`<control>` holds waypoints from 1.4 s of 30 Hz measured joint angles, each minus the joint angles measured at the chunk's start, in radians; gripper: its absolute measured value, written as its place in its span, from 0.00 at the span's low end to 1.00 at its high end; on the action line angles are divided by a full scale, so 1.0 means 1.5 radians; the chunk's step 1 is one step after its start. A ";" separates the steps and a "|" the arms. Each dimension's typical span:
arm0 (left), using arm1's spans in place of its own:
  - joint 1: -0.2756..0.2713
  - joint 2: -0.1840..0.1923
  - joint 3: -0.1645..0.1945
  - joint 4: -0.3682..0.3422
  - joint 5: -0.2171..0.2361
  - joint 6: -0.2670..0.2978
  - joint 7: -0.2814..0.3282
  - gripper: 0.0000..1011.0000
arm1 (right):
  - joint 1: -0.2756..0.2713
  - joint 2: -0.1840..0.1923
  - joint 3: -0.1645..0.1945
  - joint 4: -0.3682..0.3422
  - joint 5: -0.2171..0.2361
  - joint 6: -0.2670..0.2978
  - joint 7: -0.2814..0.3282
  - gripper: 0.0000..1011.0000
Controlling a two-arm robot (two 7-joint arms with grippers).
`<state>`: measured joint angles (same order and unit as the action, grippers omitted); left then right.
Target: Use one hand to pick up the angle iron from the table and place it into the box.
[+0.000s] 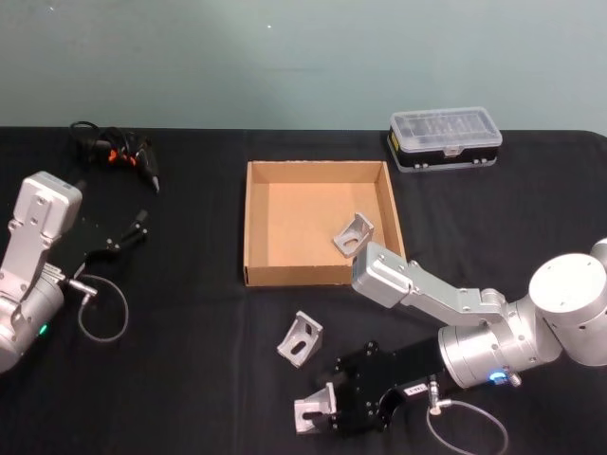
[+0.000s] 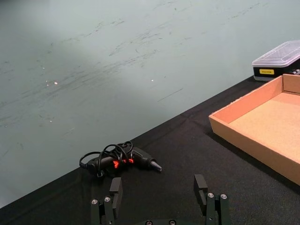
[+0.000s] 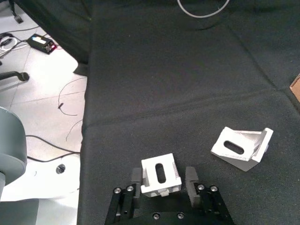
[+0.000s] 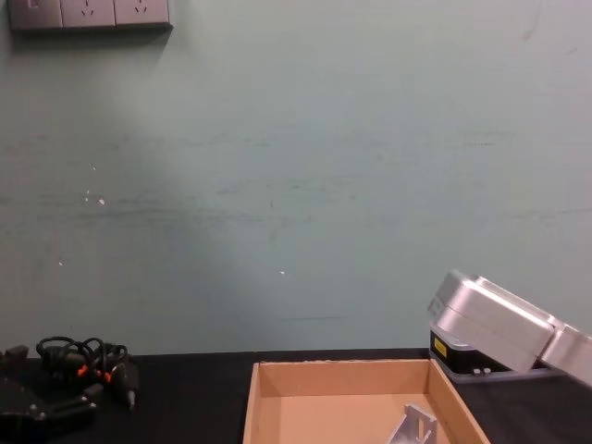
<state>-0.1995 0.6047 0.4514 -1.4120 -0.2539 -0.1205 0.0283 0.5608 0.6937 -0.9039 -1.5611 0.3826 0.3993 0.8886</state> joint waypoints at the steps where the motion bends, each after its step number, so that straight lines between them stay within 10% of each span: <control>1: 0.000 0.000 0.000 0.000 0.000 0.000 0.000 0.99 | 0.000 0.000 0.000 0.000 0.000 0.000 0.000 0.59; 14: 0.000 0.000 0.000 0.000 0.000 0.000 0.000 0.99 | -0.006 0.008 0.000 -0.017 0.003 -0.004 -0.011 0.46; 25: 0.000 0.000 0.000 0.000 0.000 0.000 0.000 0.99 | -0.051 0.030 0.092 -0.102 0.044 -0.010 -0.124 0.46; 31: 0.000 0.000 0.000 0.000 0.000 0.000 0.000 0.99 | -0.085 -0.013 0.176 -0.107 0.072 -0.012 -0.252 0.46; 42: 0.000 0.000 0.000 0.000 0.000 0.000 0.000 0.99 | -0.035 -0.125 0.192 0.021 0.053 0.004 -0.310 0.46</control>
<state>-0.1995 0.6047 0.4514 -1.4120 -0.2540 -0.1205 0.0283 0.5083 0.5061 -0.6155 -1.5298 0.4617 0.4047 0.4232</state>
